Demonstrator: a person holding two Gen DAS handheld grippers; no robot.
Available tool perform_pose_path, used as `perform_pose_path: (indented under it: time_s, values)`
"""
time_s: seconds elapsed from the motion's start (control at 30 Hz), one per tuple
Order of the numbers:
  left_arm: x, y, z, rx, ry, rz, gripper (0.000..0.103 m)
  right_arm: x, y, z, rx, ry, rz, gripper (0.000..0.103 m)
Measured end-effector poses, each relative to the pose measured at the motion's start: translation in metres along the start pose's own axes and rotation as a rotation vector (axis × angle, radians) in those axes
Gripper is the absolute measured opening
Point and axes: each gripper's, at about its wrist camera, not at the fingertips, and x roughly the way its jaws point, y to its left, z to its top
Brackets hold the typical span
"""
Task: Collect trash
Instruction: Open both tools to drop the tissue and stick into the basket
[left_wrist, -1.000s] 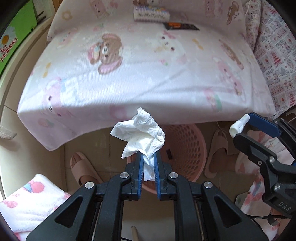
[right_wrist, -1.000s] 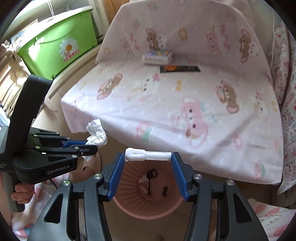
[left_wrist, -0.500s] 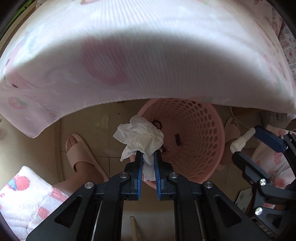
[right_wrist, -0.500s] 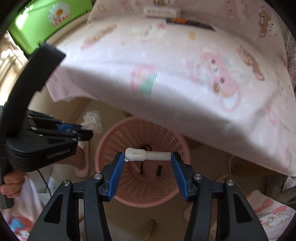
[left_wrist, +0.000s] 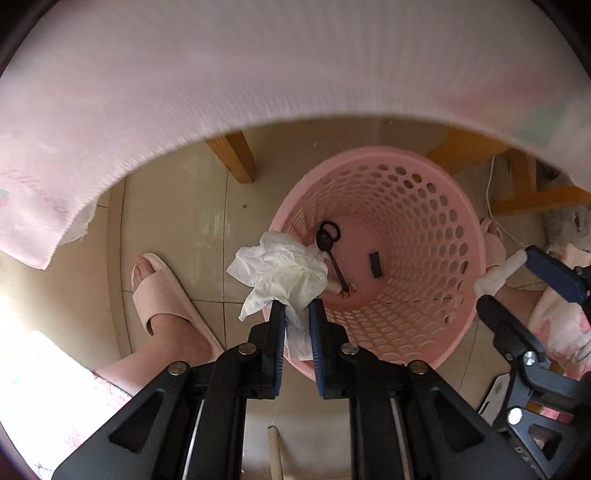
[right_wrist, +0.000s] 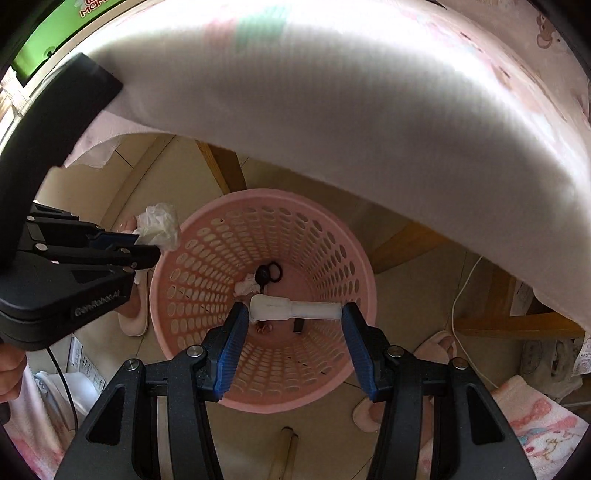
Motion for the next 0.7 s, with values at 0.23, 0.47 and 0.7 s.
perform_pose_path:
  time_s: [0.23,0.47,0.7]
  values:
    - [0.007,-0.003,0.001,0.002,0.008,-0.001,0.024,0.000,-0.004,-0.001,0.015,0.004,0.006,0.056]
    - [-0.003,0.002,0.000,-0.002,-0.028,0.021,0.048,-0.006,-0.015,0.003,0.072,-0.009,0.031,0.064]
    - [-0.024,0.007,0.000,-0.006,-0.101,0.048,0.064,-0.021,-0.022,0.005,0.107,-0.051,0.045,0.069]
